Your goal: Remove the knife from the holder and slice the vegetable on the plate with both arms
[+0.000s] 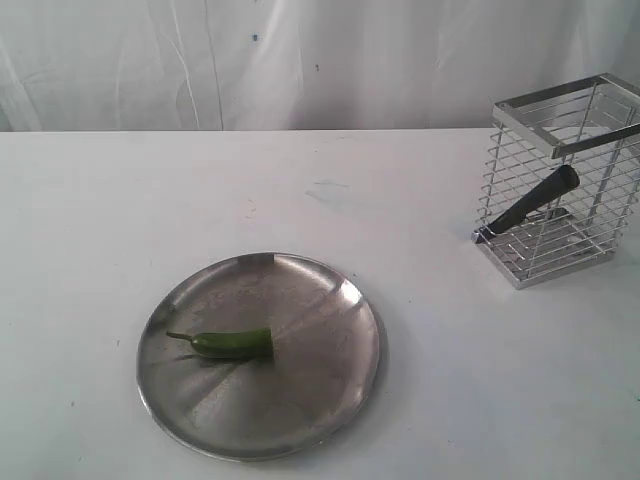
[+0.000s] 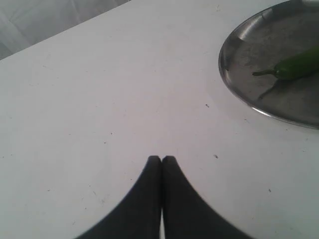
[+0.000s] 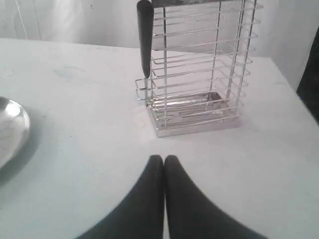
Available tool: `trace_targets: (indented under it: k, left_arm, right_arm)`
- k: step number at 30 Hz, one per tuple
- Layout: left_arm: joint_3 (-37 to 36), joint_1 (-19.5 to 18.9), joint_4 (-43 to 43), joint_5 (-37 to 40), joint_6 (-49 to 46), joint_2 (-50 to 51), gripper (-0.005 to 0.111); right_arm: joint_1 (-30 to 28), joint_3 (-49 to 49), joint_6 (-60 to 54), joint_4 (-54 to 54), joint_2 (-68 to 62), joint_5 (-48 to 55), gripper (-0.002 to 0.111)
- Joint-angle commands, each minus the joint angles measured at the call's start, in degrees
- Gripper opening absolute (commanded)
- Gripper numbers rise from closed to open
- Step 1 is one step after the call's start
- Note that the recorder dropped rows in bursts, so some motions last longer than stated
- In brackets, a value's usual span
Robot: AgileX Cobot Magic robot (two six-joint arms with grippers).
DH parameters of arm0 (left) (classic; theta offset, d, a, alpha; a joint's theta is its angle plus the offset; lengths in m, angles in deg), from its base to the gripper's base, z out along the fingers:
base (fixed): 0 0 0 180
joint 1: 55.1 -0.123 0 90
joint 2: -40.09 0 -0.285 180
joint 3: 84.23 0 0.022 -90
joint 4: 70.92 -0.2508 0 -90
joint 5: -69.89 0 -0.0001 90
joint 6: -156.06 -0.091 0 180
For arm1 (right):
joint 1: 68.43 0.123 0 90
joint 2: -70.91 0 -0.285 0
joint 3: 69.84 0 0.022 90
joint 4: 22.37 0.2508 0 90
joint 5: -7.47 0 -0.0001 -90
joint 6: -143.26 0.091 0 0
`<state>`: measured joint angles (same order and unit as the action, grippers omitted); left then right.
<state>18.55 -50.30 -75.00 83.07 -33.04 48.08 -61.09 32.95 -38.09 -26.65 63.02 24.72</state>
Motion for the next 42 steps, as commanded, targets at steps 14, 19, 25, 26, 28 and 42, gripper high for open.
trace_targets:
  k: [14,19,25,26,28,42]
  left_arm:
    - [0.00,-0.11,0.24,-0.36,0.07,-0.20,0.000]
    - [0.00,-0.11,0.24,-0.36,0.07,-0.20,0.000]
    - [0.00,-0.11,0.24,-0.36,0.07,-0.20,0.000]
    - [0.00,-0.11,0.24,-0.36,0.07,-0.20,0.000]
    - [0.00,-0.11,0.24,-0.36,0.07,-0.20,0.000]
    - [0.00,-0.11,0.24,-0.36,0.07,-0.20,0.000]
  right_arm:
    - [0.27,-0.01,40.91,30.36,0.11,-37.22,0.000]
    - [0.27,-0.01,54.87,30.19,0.11,-63.25,0.000]
    - [0.27,15.02,68.53,25.80,0.11,-82.99,0.000]
    - [0.27,18.16,62.17,23.18,0.11,-80.57,0.000]
    - [0.27,26.17,44.42,12.60,0.11,-69.15,0.000]
    - [1.50,33.84,1.35,-33.34,-30.94,31.38,0.000]
